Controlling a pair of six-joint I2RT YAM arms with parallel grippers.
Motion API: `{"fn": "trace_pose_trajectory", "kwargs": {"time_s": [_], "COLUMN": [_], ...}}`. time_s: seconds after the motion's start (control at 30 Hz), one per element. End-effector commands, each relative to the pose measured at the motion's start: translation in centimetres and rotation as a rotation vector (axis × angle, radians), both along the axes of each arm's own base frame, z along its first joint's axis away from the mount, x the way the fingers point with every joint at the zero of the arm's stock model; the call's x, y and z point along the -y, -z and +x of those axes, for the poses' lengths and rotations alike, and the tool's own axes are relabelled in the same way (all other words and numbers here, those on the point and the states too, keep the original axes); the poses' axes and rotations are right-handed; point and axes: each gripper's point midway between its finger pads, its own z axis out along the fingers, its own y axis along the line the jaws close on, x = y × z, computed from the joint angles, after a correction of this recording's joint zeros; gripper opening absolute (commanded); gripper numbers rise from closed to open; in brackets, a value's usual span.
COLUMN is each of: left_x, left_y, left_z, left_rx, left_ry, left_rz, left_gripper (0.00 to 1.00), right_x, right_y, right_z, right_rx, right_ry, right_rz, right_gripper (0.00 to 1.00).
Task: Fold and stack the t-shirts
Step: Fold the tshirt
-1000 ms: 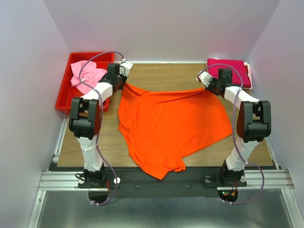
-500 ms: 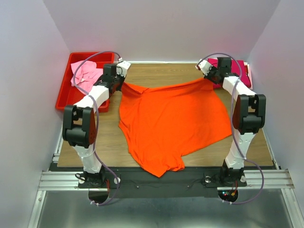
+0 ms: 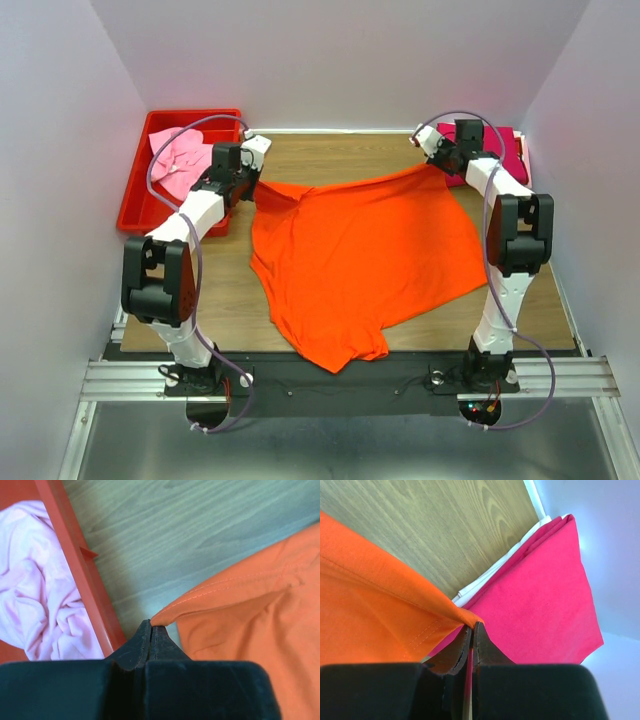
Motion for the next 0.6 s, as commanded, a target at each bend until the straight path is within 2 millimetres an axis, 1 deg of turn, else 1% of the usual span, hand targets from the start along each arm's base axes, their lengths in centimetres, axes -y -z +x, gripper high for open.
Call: {"fn": "trace_pose_trajectory", "kwargs": {"time_s": [0.0,0.1,0.13,0.17,0.2,0.23,0.27,0.3,0.33,0.37,0.4,0.47,0.5,0.57], "left_x": [-0.2,0.1,0.0,0.2,0.3,0.3,0.8,0.9,1.5,1.4,2.3,2.8,3.7,4.1], "left_y": [-3.2,-3.2,-3.5,-4.1,-3.3,-3.5,-3.0,-3.5,-2.7,-2.5,-2.3,-2.1,-2.1,-1.2], "left_z": [-1.7,-3.5,-4.4,-5.4,-5.9,-7.0,-8.0,-8.8,-10.4,-10.7,-11.5,-13.2,-14.1,-15.4], "left_rx": [0.058,0.037,0.043,0.046,0.017,0.015,-0.012,-0.001,-0.028,-0.043,-0.051,-0.064,-0.067,-0.110], "left_ry": [-0.003,0.018,0.017,0.031,0.036,0.044,0.067,0.081,0.118,0.117,0.147,0.170,0.200,0.207], "left_rz": [-0.027,-0.037,-0.040,-0.035,-0.030,-0.030,-0.028,-0.021,-0.007,-0.003,0.006,0.017,0.020,0.026], "left_gripper": [0.00,0.00,0.00,0.00,0.00,0.00,0.00,0.00,0.00,0.00,0.00,0.00,0.00,0.00], "right_x": [0.0,-0.1,0.0,0.0,0.0,0.1,0.3,0.4,0.8,0.8,1.2,1.4,1.7,1.9], "right_y": [-3.8,-4.1,-4.2,-4.5,-4.5,-4.5,-4.8,-4.9,-5.0,-5.1,-5.2,-5.2,-5.2,-5.1], "right_z": [0.4,-0.2,-0.4,-0.7,-0.8,-1.0,-1.2,-1.3,-1.5,-1.5,-1.6,-1.9,-2.2,-2.5], "right_rx": [0.085,0.088,0.089,0.092,0.091,0.092,0.094,0.096,0.099,0.099,0.102,0.102,0.100,0.097], "right_ry": [-0.021,-0.033,-0.035,-0.040,-0.041,-0.040,-0.042,-0.041,-0.041,-0.041,-0.038,-0.043,-0.042,-0.049], "right_rz": [-0.004,-0.013,-0.018,-0.025,-0.028,-0.030,-0.036,-0.036,-0.043,-0.043,-0.046,-0.051,-0.056,-0.068], "right_gripper": [0.01,0.00,0.01,0.00,0.01,0.01,0.01,0.01,0.00,0.00,0.01,0.00,0.00,0.01]}}
